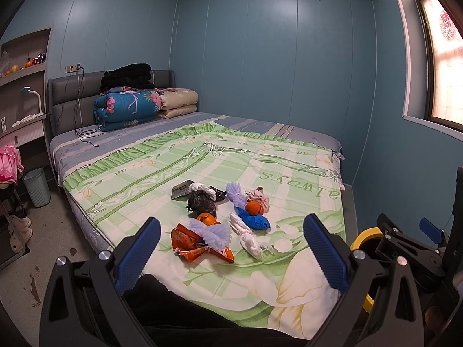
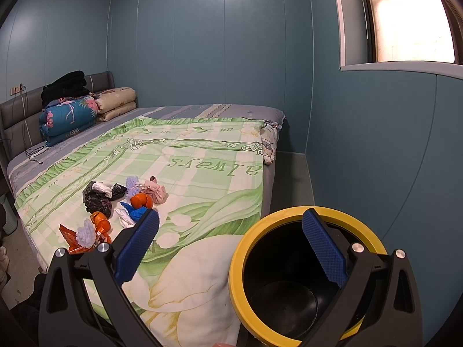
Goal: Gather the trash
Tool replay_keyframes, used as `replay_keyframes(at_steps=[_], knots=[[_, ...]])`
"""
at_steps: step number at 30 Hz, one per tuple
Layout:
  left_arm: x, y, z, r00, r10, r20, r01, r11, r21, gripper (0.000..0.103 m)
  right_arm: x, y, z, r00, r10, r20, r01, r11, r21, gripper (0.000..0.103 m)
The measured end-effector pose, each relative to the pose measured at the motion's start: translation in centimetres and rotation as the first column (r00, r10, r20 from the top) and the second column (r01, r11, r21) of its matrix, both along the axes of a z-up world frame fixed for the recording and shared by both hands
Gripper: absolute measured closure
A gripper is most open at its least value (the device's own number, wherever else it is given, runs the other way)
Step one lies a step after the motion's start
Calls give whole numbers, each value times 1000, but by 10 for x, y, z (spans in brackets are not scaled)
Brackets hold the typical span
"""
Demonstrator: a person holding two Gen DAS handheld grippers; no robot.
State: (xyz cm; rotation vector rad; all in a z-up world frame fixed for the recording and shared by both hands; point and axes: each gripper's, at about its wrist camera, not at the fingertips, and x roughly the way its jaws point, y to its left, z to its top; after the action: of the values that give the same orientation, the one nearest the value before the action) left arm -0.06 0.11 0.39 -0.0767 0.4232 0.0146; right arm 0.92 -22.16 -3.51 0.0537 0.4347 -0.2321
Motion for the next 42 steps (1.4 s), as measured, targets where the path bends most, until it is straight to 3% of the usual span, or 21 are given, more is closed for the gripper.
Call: replay_keyframes(at_steps=[38, 41, 42], knots=[[2, 2, 0, 1000, 3, -3, -3, 1000, -8, 8, 4, -3, 1, 1000, -1, 15, 1, 1000, 25, 8], [4, 7, -7, 1000, 17, -15, -17, 1000, -23, 8, 13, -1, 3, 999, 4, 40, -4, 1000, 2, 8], [7, 12, -25, 999, 23, -23, -24, 999, -29, 8, 15, 0, 3, 999, 10, 44, -10, 1000, -6, 8]])
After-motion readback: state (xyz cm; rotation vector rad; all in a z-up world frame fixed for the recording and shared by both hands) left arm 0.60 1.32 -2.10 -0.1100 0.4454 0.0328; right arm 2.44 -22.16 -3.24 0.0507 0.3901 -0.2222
